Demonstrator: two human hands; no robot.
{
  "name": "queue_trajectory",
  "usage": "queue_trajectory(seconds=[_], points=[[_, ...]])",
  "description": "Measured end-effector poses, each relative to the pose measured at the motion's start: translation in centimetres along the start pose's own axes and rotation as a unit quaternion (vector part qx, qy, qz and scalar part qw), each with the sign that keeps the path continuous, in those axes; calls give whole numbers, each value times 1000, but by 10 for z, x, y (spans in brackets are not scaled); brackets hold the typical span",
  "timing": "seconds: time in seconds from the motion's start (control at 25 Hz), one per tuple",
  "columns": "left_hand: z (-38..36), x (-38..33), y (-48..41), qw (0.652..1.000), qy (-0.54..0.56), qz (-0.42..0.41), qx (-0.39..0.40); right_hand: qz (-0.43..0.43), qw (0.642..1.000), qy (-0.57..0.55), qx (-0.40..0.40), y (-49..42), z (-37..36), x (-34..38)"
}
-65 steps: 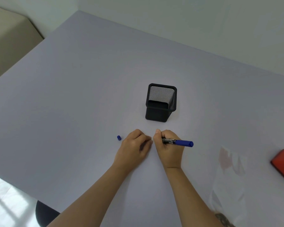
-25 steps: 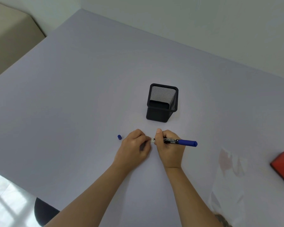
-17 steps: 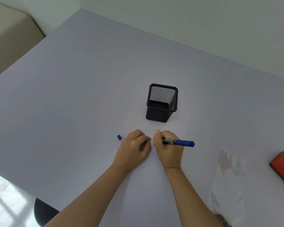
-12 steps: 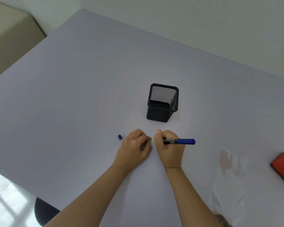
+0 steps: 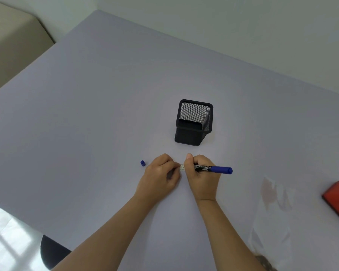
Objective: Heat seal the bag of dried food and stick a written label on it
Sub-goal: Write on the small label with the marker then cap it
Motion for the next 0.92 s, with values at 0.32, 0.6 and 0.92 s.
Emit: queue_trajectory(seconds=[0.32, 0.6, 0.92], points=[[1, -1, 0, 1000, -1, -5, 0, 1, 1000, 3, -5, -1, 0, 1], [0, 0, 0, 1000, 1, -9, 3, 4, 1000, 11, 1, 0, 0, 2], [1, -1, 0, 1000, 5, -4, -5, 5, 1000, 12, -16, 0, 1, 2]])
Point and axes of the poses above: each hand's wrist, its own y-axis away from the middle knuckle, its own z-axis out of the back of the hand, x = y × z, the point moved 4 cm from there along -y, towards the middle knuckle, and after that the axes turned 2 degrees about -z, right-handed, at the moved point
